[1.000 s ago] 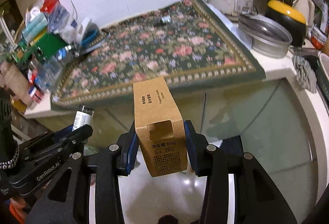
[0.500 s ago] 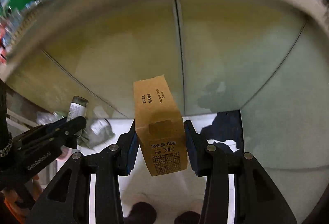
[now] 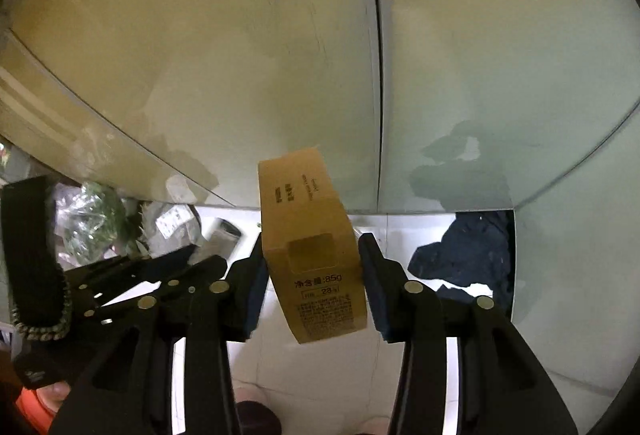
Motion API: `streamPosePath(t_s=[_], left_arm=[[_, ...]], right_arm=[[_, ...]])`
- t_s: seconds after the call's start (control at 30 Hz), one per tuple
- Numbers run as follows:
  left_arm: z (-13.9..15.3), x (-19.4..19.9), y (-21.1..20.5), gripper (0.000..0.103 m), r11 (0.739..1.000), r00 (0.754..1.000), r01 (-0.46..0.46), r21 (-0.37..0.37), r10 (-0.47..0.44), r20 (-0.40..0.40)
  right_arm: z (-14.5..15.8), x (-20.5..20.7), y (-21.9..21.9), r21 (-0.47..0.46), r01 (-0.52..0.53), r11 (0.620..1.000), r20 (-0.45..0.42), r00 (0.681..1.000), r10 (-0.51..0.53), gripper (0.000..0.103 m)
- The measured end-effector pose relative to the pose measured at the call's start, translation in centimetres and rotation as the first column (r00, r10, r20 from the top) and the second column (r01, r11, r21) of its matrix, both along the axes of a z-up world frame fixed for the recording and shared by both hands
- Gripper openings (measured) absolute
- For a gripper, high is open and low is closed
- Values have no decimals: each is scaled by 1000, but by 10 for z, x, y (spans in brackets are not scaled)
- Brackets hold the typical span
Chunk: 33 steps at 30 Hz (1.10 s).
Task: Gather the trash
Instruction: 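Open both tools to drop the box and bottle into the bin, then raise both tools back toward the green bottle and glass jar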
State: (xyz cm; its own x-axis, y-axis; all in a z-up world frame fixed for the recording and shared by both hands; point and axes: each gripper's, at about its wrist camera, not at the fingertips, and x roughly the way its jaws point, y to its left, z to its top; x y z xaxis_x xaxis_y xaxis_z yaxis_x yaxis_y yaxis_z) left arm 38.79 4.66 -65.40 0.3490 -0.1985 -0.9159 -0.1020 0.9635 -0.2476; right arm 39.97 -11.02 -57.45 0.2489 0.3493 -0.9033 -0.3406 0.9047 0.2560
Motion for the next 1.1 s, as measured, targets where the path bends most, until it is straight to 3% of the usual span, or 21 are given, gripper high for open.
streamPosePath(t_s=[0.07,0.27,0.47,0.57,0.83,1.1], left_arm=[[-2,0,3,38,999,1000,-21,31,21,-10],[19,-8,14,38,998,998,-59,27,60,-36],[82,-21,15,38,998,998,-54,44,55,-22],[131,-29,14,38,998,999,-47,44,47,6],[266,-56,15,41,998,996,-39,48,35,80],[413,-81,35,45,997,976,-18,78,1,220]], right_arm=[[-6,3,-3,-2,-3,1000,-21,1000,3,47],[0,2,-7,-24,-13,1000,-41,999,12,50],[53,-8,-9,-35,-29,999,-31,999,28,50],[88,-16,-9,-32,-27,999,-16,1000,27,50],[216,-46,-11,-11,-10,1000,43,999,11,50],[344,-81,-9,38,44,998,166,985,-50,50]])
